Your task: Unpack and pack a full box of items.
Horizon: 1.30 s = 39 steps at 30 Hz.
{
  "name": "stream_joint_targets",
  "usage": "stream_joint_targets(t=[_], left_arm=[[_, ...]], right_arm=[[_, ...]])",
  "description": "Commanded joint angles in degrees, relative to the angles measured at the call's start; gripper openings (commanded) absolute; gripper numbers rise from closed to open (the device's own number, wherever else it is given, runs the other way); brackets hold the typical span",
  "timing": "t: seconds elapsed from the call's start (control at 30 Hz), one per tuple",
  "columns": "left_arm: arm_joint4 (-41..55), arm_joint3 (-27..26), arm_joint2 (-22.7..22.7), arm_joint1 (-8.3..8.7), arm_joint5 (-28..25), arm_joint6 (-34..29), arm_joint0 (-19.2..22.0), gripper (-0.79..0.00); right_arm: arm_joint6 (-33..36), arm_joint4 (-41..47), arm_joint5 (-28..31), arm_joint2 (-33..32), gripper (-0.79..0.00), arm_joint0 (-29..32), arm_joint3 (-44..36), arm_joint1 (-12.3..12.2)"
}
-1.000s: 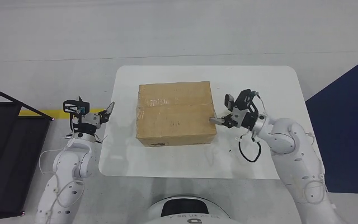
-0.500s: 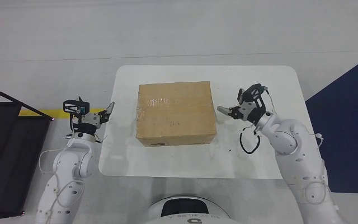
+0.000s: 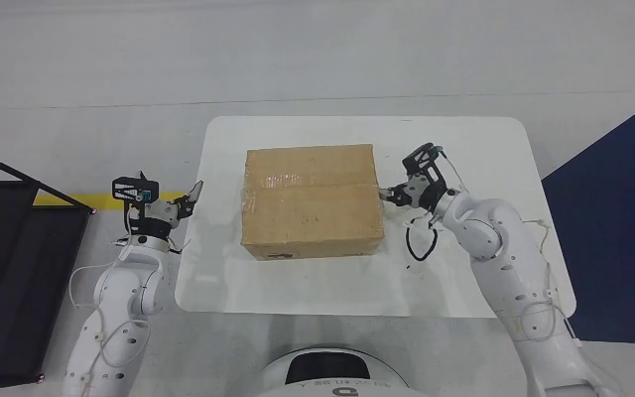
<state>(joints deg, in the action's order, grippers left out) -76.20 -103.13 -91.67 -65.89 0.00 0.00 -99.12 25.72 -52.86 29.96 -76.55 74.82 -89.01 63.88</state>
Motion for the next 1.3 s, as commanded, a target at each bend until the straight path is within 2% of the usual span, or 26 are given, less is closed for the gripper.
stream_joint_targets(t=[0.0, 0.17, 0.33, 0.57, 0.67, 0.9, 1.07, 1.17, 1.27], left_arm=[[0.00, 0.00, 0.00, 0.00, 0.00, 0.00, 0.00, 0.000], [0.00, 0.00, 0.00, 0.00, 0.00, 0.00, 0.00, 0.000], [0.00, 0.00, 0.00, 0.00, 0.00, 0.00, 0.00, 0.000], [0.00, 0.00, 0.00, 0.00, 0.00, 0.00, 0.00, 0.000], [0.00, 0.00, 0.00, 0.00, 0.00, 0.00, 0.00, 0.000], [0.00, 0.00, 0.00, 0.00, 0.00, 0.00, 0.00, 0.000], [0.00, 0.00, 0.00, 0.00, 0.00, 0.00, 0.00, 0.000], [0.00, 0.00, 0.00, 0.00, 0.00, 0.00, 0.00, 0.000], [0.00, 0.00, 0.00, 0.00, 0.00, 0.00, 0.00, 0.000]], right_arm=[[0.49, 1.75, 1.40, -0.31, 0.000, 0.11, -0.35, -0.11], [1.62, 6.44, 5.72, -1.69, 0.000, 1.60, -2.33, -0.58], [3.08, 10.44, 11.68, -4.55, 0.000, 5.94, -7.14, -1.51], [5.61, 8.67, 17.65, -7.78, 0.000, 13.98, -15.44, -2.82], [6.28, 4.98, 17.12, -7.86, 0.000, 16.00, -17.29, -3.09], [5.48, -1.37, 11.40, -6.02, 0.000, 17.49, -17.66, -3.10], [-1.01, -0.57, 11.67, -8.73, 0.000, 19.80, -19.77, -3.34], [-6.09, -2.14, 6.15, -10.91, 0.000, 21.14, -20.56, -3.20], [-6.98, -1.90, 5.35, -11.41, 0.000, 21.55, -20.16, -3.21]])
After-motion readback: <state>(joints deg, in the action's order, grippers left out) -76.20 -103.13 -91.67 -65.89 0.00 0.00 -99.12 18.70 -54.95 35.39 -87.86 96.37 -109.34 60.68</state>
